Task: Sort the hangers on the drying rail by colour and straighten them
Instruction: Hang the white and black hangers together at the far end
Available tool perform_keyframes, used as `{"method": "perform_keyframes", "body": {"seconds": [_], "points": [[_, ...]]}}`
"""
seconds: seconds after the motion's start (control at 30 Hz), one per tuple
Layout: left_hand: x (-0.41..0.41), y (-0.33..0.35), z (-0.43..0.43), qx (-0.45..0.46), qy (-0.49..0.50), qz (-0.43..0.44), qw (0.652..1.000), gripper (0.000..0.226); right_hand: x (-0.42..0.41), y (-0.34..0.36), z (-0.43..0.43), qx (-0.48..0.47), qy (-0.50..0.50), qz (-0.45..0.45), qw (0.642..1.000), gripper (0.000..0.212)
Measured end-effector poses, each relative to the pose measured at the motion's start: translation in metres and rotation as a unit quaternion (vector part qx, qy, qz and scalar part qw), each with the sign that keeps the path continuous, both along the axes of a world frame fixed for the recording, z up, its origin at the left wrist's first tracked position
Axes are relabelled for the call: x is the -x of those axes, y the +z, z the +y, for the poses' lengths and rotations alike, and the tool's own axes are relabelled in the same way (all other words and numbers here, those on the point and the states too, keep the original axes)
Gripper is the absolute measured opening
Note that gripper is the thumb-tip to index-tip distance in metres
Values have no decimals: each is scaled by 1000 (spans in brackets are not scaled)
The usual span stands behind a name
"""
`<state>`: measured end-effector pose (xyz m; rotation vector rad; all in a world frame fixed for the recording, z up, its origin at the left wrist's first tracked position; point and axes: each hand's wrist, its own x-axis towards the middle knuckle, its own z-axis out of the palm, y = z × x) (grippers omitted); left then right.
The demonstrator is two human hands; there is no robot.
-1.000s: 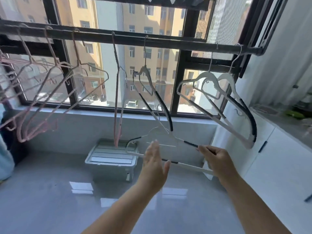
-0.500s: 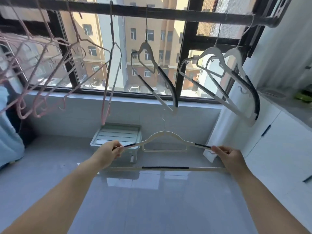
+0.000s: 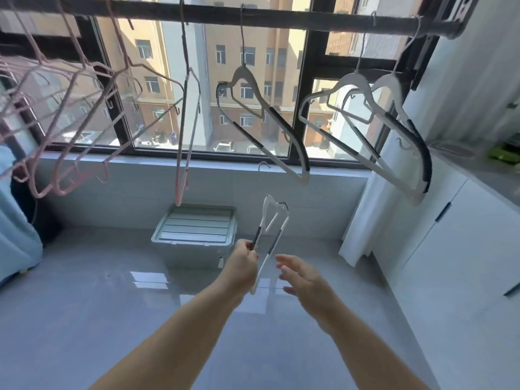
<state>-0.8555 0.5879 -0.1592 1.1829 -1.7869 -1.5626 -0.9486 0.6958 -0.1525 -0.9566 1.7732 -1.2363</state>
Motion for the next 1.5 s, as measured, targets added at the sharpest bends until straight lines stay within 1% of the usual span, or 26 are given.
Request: {"method": "perform_keyframes", "body": {"seconds": [0.1,0.2,0.3,0.37,0.5,0.6,0.73,0.87,0.9,0.97,1.1,1.23,1.33,1.4,1.5], "points": [[20,13,27,-36,-22,61,997,16,0,16,-1,21,-23,-85,996,27],[32,14,52,-33,-26,105,994,18,4,32,-1,59,-44,-126,989,22],[36,12,79,-11,-39,140,989,24,8,38,5,94,-71,-110,987,13],[37,15,96,22,-48,170,984,32,11,42,10,124,-90,-97,983,20],[34,28,112,69,-106,223,966,52,17,57,19,151,-129,-68,978,33],[36,40,113,107,-128,236,957,65,21,72,21,168,-125,-41,977,35],[41,57,103,163,-144,233,948,73,26,96,18,181,-118,-17,976,32],[49,71,91,198,-147,220,944,69,31,111,14,195,-116,47,973,24],[52,74,89,207,-150,215,943,68,33,113,12,198,-117,53,972,22],[55,78,87,215,-154,212,941,68,37,116,9,204,-118,58,970,25],[59,84,85,229,-149,238,932,67,40,128,7,229,-112,73,964,31],[62,99,79,258,-140,265,919,66,41,149,0,248,-106,102,958,28],[67,115,70,263,-136,275,915,64,42,166,-11,252,-103,102,957,26],[70,125,63,261,-123,265,920,63,44,176,-22,248,-102,92,959,29],[75,135,53,287,-84,240,924,62,47,185,-40,250,-96,82,960,31]]}}
